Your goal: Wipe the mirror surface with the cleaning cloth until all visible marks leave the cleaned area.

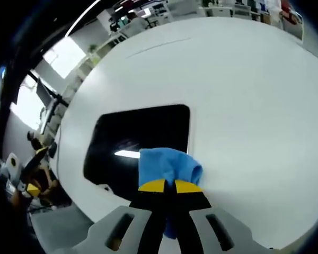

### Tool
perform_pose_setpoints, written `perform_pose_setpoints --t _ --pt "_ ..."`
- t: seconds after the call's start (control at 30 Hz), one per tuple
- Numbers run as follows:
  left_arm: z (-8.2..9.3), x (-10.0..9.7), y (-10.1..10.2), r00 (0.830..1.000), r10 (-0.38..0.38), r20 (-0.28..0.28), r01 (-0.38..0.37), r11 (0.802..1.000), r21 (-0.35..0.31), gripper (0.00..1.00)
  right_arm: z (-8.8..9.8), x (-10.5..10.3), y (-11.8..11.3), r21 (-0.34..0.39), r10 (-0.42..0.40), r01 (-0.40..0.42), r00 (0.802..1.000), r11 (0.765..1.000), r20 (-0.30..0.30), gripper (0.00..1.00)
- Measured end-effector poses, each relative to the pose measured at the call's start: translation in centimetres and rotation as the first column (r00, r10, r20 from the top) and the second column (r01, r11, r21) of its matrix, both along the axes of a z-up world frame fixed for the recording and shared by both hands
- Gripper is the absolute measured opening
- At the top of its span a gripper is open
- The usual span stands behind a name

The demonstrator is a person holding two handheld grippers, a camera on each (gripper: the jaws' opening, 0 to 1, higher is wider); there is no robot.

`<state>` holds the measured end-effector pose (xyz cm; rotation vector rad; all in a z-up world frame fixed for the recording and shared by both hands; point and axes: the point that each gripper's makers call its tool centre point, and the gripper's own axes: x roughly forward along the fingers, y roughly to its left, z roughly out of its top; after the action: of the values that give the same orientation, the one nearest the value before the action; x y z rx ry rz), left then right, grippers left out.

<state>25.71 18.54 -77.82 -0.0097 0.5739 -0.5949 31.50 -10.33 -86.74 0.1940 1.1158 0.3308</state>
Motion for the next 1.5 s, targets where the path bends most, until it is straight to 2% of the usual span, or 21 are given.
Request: perform_pose_setpoints --t 0.77,1.5 --pt "-0.1 0.7 0.4 1.000 0.019 -0.005 -0.019 1.000 0.000 1.00 0.1 3.8 -0.2 -0.018 -0.006 0.007 1.000 1.000 0.027 0.00" --pt "-0.2 0.6 0.2 1.000 0.012 -0.011 -0.012 1.000 0.005 1.00 -0.2 8.6 0.0 -0.052 0.016 -0.013 0.998 0.999 0.053 0.00"
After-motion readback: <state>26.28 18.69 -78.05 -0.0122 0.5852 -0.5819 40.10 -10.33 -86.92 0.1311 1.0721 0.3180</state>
